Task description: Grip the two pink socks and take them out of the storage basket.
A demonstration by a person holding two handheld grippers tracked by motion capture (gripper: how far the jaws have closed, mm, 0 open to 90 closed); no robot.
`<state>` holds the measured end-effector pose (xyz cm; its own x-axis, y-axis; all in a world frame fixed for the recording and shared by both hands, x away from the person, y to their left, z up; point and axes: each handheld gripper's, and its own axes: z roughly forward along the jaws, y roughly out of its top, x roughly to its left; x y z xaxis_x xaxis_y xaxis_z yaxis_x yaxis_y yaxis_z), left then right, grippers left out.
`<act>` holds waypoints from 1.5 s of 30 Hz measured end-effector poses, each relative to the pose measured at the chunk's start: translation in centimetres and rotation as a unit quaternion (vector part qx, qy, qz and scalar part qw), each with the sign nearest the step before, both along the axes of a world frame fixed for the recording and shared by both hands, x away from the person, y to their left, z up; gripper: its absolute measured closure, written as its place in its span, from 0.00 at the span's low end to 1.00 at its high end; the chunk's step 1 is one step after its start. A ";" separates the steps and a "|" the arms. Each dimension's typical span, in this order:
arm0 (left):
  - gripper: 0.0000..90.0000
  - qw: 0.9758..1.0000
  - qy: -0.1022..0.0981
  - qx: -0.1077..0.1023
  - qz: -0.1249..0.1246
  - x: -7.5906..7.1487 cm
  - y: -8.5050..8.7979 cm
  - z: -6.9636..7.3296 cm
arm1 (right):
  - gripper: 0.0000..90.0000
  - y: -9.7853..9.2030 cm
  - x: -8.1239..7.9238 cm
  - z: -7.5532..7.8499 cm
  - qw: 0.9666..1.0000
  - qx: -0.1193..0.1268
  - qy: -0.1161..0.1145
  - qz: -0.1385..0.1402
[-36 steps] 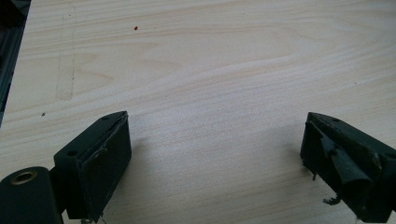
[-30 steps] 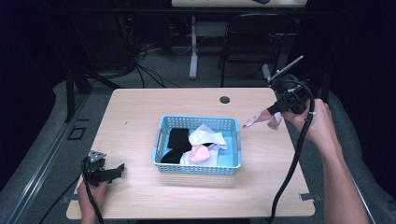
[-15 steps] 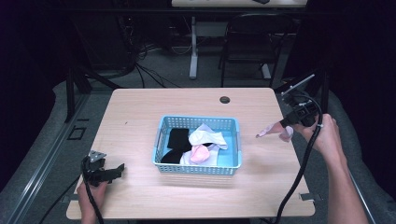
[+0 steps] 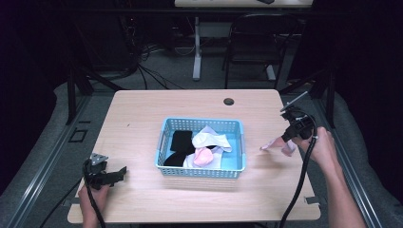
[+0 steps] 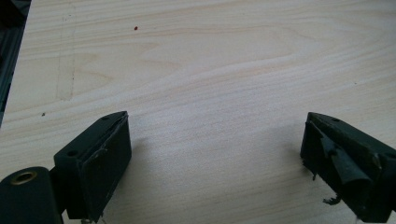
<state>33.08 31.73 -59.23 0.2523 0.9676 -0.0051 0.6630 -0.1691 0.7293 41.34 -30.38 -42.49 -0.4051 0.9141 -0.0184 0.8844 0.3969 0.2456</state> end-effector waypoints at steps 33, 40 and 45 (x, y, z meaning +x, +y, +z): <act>0.10 1.000 0.001 0.000 0.000 0.0 0.0 0.0 | 0.72 0.5 1.9 -6.2 0.999 0.018 0.048 -0.009; 0.10 1.000 0.001 0.000 0.000 0.0 0.0 0.0 | 0.42 0.0 1.3 -4.2 0.999 0.025 0.034 -0.003; 0.10 1.000 0.001 0.000 0.000 0.0 0.0 0.0 | 0.27 0.1 0.7 -2.7 0.999 0.047 0.015 -0.002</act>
